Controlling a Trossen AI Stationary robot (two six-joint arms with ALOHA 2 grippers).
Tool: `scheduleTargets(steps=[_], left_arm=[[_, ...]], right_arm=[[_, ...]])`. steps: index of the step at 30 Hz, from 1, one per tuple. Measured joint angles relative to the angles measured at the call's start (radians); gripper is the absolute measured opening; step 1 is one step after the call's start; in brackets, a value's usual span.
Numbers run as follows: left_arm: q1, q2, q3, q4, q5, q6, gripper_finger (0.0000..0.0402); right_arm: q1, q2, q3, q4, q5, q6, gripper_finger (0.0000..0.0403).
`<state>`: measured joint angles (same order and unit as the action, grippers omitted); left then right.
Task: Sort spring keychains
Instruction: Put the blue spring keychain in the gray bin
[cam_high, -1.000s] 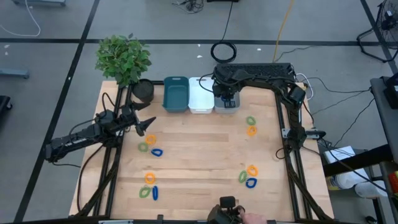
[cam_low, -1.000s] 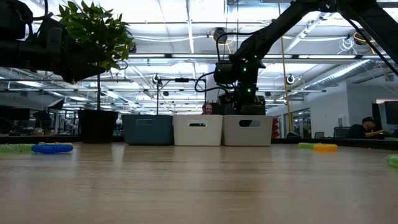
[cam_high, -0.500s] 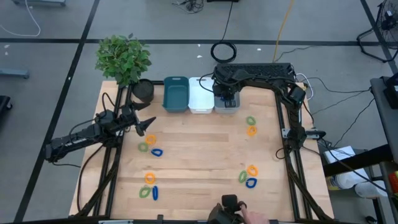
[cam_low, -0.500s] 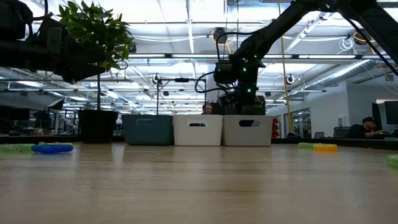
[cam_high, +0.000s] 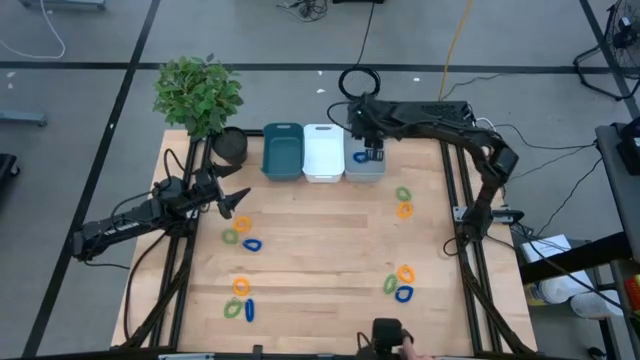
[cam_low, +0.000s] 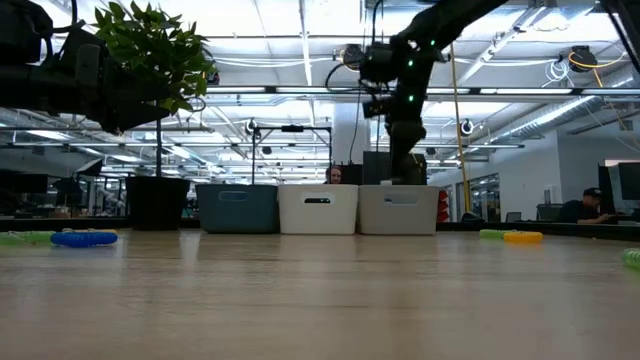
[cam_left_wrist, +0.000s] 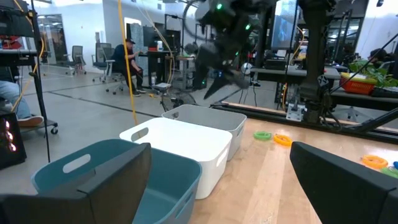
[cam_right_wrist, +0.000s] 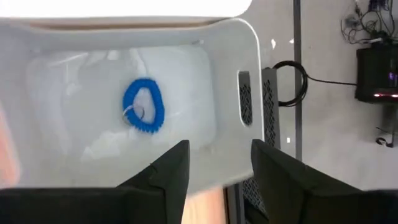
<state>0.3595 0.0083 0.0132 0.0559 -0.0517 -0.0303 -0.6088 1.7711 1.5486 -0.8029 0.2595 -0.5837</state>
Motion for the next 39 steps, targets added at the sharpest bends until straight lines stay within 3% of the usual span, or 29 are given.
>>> scheduleTargets(steps=[10, 18, 34, 39], left_arm=[[0.0, 0.0, 0.0, 0.0, 0.0, 0.0, 0.0392], [0.0, 0.0, 0.0, 0.0, 0.0, 0.0, 0.0392], [0.0, 0.0, 0.0, 0.0, 0.0, 0.0, 0.0392], [0.0, 0.0, 0.0, 0.0, 0.0, 0.0, 0.0392]], right_arm=[[0.087, -0.16, 0.0, -0.126, 0.108, 0.152, 0.016], [0.207, -0.247, 0.0, -0.343, 0.106, 0.363, 0.016], [0.514, -0.306, 0.0, -0.555, 0.101, 0.778, 0.016], [0.599, -0.311, 0.0, -0.606, 0.019, 0.903, 0.016]])
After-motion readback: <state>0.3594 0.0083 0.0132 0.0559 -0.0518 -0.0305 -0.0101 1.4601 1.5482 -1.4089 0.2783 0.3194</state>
